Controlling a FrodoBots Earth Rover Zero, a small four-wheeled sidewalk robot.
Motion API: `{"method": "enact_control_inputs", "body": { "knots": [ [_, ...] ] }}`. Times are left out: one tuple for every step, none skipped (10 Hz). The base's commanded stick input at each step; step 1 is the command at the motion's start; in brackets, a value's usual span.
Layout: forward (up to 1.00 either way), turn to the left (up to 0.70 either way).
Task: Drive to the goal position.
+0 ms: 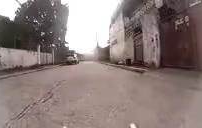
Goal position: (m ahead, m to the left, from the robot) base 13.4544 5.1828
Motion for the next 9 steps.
{"method": "enact_control_inputs", "body": {
  "knots": [
    [0.7, 0.01],
    [0.7, 0.01],
    [0.7, 0.01],
    [0.7, 0.01],
    [0.7, 0.01],
    [0.7, 0.01],
    [0.7, 0.01],
    [0.7, 0.01],
    [0.7, 0.01]
  ]
}}
